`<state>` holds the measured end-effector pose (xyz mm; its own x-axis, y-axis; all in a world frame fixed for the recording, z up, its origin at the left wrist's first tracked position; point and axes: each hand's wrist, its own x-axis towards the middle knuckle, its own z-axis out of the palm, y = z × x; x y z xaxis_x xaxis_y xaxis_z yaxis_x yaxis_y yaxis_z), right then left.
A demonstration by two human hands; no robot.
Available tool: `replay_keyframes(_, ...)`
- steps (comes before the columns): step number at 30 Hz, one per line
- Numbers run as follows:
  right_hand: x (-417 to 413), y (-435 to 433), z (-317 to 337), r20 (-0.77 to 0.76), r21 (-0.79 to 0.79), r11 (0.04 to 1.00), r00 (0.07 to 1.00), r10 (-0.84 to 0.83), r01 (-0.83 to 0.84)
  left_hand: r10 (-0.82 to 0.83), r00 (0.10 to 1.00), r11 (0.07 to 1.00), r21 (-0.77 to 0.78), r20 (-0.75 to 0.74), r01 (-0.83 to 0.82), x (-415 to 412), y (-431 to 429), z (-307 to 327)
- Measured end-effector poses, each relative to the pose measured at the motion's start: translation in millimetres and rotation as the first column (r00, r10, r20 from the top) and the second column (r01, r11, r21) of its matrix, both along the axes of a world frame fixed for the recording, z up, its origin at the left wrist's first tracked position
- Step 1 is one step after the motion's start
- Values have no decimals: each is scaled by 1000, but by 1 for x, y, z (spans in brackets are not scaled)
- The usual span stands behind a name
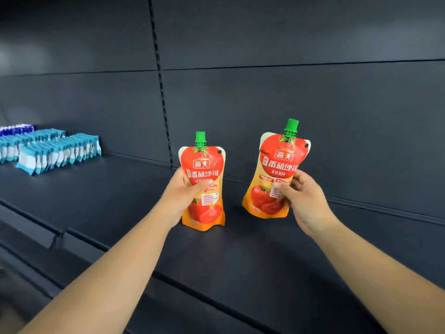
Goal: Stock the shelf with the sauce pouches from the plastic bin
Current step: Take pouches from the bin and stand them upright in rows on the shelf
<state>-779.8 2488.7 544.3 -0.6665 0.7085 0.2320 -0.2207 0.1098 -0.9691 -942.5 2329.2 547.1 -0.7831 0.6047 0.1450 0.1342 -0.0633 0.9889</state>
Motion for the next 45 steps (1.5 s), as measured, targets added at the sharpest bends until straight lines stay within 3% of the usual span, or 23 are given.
replay_keyframes(4,-19,12,-18,61,31,999,998,-27,25,94,993,995,-16,-77,-96,-10,7,-18)
replay_keyframes(7,-23,17,-27,126,101,995,991,-38,25,22,990,992,-119,-140,-39,-7,0,-32)
replay_keyframes(11,-30,19,-25,179,123,992,983,-28,5,-6,986,992,-129,-168,-15,-23,-10,-38)
replay_keyframes(24,-108,33,-25,188,161,984,977,-104,74,233,944,961,-96,-232,-260,-154,17,-35)
replay_keyframes(36,-162,27,-41,224,160,986,971,-86,50,152,976,980,-107,-154,-169,-202,44,-43)
replay_keyframes(39,-159,33,-45,325,149,989,944,-56,7,96,971,969,-203,-221,-142,-202,45,-47)
replay_keyframes(42,-160,36,-43,358,219,976,929,-96,16,145,938,942,-245,-316,-228,-203,46,-50)
replay_keyframes(45,-165,38,-40,349,230,972,929,-124,43,162,943,934,-262,-291,-242,-204,48,-48)
